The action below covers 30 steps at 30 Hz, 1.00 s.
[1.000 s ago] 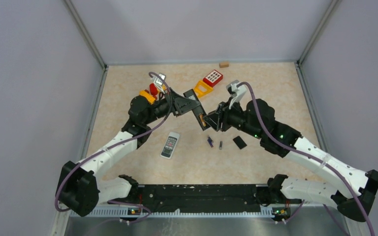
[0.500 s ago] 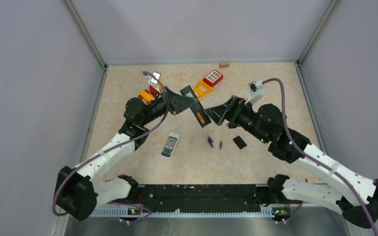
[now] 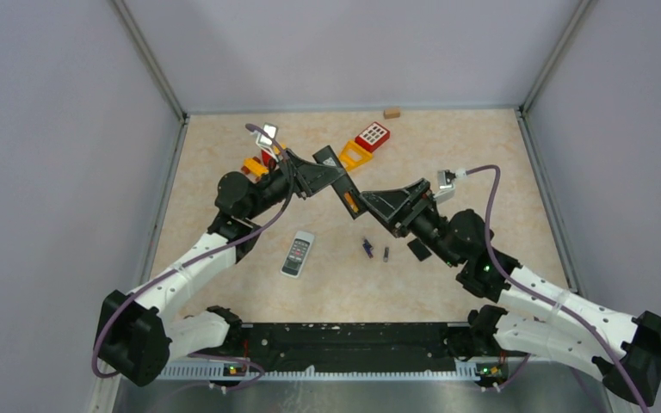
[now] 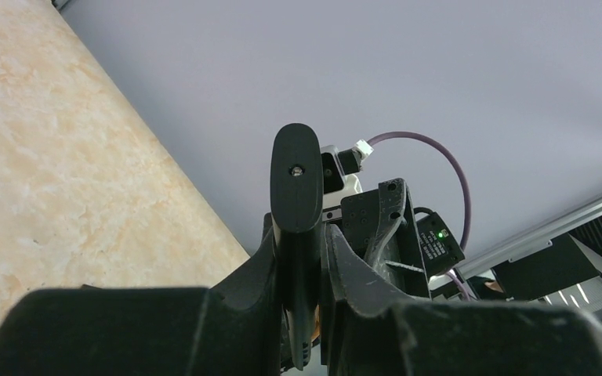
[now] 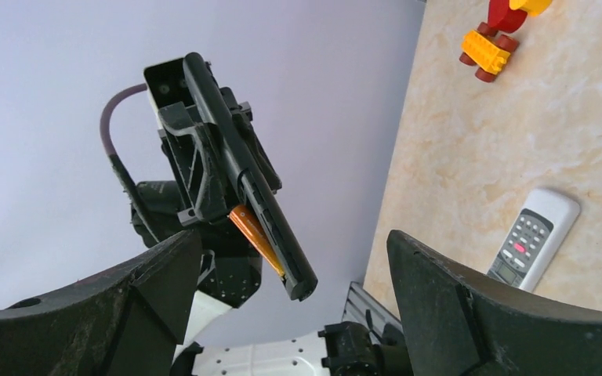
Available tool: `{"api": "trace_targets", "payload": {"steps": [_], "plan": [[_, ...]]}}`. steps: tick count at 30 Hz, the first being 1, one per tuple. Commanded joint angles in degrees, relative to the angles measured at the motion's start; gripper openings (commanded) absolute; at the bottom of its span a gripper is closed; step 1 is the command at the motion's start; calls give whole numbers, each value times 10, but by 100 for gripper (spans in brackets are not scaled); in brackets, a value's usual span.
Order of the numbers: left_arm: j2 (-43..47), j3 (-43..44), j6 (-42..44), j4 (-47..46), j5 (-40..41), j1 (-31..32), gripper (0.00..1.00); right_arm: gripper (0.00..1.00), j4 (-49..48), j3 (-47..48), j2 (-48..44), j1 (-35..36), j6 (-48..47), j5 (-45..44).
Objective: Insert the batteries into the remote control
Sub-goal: Load the battery into the remote control.
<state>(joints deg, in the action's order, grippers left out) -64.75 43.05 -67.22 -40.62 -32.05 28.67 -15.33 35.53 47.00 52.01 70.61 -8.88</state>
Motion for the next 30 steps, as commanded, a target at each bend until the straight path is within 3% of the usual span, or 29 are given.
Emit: {"api": "trace_targets", "payload": {"steps": [1, 8, 21, 30], "plan": [[3, 3, -3, -29, 13, 0, 0, 89, -60, -4, -10, 3, 32, -20], [-6, 4, -2, -26, 6, 0, 0, 89, -116, 7, 18, 4, -5, 11], [-10, 6, 3, -26, -22, 0, 0, 89, -123, 39, 80, 2, 0, 38], [-12, 6, 8, -27, -36, 0, 0, 79, -125, 55, 113, 2, 17, 57]]}}
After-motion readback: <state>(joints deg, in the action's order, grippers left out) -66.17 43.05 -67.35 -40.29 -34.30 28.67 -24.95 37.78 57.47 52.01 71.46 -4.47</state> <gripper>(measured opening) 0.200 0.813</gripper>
